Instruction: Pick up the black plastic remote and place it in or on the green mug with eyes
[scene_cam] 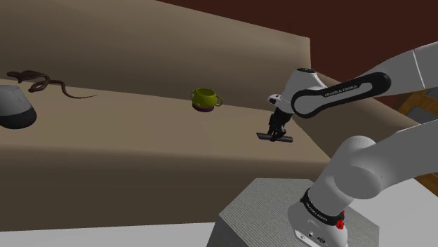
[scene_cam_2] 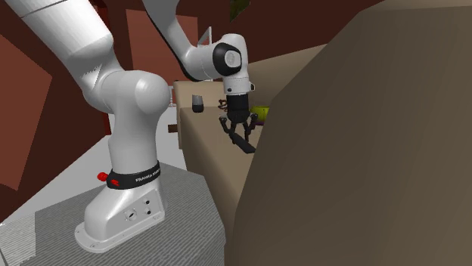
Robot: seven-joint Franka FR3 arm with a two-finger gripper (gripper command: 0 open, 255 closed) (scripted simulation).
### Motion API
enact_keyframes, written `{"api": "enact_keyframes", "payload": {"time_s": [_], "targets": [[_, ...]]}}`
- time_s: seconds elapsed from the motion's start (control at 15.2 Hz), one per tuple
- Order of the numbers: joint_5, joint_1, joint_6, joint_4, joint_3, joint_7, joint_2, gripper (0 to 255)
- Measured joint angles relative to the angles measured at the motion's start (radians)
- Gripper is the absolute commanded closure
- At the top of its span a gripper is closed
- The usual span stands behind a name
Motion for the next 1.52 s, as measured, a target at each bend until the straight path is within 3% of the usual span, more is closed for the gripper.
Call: {"api": "enact_keyframes", "payload": {"time_s": [1.52], "targets": [[0.106, 0.012, -0.402, 0.187, 0.124, -0.032, -0.220, 255]]}}
